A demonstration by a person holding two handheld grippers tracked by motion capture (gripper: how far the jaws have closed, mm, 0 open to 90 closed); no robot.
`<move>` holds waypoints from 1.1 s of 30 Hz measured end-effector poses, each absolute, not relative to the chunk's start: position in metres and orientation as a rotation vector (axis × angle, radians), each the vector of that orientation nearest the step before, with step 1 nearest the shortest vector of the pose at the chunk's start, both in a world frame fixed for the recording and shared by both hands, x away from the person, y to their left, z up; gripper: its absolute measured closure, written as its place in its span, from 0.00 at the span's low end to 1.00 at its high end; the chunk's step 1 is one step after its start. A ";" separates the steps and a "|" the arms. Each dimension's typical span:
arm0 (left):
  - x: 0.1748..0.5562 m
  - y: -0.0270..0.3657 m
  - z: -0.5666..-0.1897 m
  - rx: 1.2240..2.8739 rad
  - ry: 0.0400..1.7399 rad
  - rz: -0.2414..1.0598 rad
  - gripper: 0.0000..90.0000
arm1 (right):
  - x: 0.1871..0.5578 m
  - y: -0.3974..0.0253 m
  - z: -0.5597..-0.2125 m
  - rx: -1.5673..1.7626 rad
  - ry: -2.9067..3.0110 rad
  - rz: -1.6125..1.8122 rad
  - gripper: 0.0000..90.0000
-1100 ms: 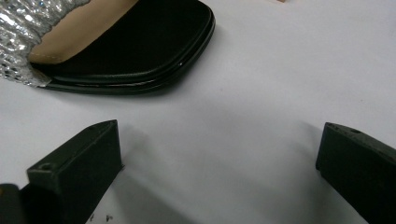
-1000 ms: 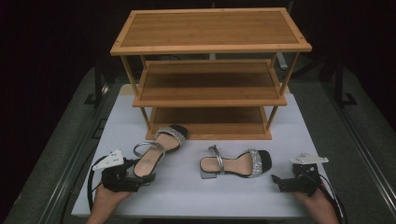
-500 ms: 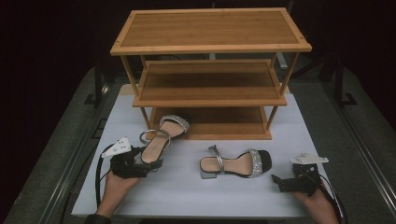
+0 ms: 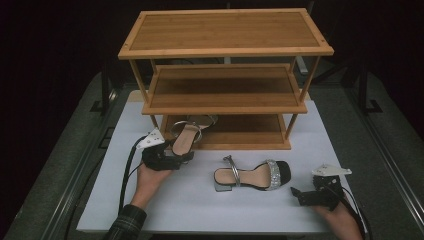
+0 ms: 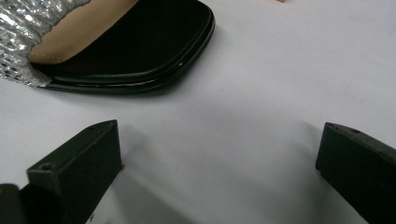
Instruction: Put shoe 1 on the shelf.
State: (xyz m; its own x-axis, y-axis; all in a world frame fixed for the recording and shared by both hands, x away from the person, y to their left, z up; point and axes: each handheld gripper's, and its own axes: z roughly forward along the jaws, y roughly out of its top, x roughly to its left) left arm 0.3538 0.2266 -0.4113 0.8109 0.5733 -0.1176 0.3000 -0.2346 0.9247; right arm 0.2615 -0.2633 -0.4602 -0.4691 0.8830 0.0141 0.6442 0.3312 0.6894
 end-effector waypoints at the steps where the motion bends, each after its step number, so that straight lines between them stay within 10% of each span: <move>1: 0.354 0.227 -0.411 1.836 0.666 0.293 0.28 | 0.261 -0.263 -0.460 1.354 2.238 0.906 0.00; 33: 0.445 0.182 -0.451 1.820 0.863 0.346 0.28 | 0.261 -0.263 -0.460 1.354 2.237 0.907 0.00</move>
